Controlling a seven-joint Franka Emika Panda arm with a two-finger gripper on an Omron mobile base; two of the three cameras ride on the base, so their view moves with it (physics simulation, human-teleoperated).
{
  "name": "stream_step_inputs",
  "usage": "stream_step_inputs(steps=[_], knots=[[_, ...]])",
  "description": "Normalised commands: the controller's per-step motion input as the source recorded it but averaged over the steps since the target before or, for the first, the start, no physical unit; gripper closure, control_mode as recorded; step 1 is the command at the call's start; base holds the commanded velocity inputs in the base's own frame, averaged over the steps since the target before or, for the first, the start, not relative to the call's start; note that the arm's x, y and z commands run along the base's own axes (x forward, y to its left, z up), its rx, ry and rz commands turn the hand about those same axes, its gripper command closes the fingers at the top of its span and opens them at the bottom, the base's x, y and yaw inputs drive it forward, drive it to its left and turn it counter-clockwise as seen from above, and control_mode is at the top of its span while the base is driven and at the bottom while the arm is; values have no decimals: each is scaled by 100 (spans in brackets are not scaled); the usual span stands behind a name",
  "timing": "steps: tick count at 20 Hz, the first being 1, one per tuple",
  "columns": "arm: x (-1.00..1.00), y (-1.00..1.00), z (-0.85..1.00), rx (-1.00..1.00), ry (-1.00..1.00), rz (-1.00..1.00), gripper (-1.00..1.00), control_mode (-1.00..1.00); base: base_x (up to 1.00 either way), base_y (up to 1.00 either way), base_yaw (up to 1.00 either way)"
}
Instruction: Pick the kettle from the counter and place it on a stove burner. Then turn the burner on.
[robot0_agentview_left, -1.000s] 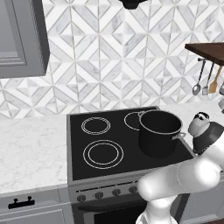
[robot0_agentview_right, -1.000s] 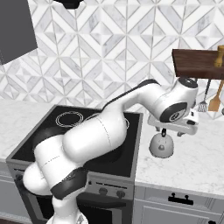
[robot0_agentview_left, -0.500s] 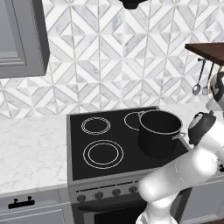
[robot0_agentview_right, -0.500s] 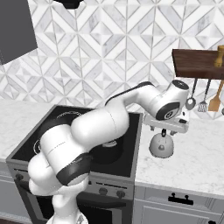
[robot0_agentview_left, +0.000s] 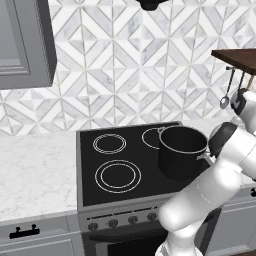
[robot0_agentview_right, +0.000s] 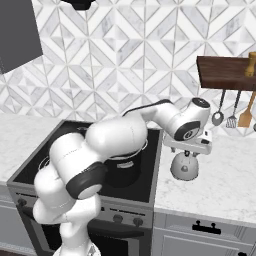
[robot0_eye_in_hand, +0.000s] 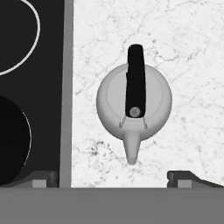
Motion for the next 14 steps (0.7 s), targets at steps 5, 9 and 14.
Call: stream_step_inputs(steps=[5,9,14], knots=[[16,-21,-8,0,0,0,-100,-100,0,0,0],[27,-8,-15,0,0,1,-100,-100,0,0,0],[34,-7,-18,0,0,0,-100,-100,0,0,0]])
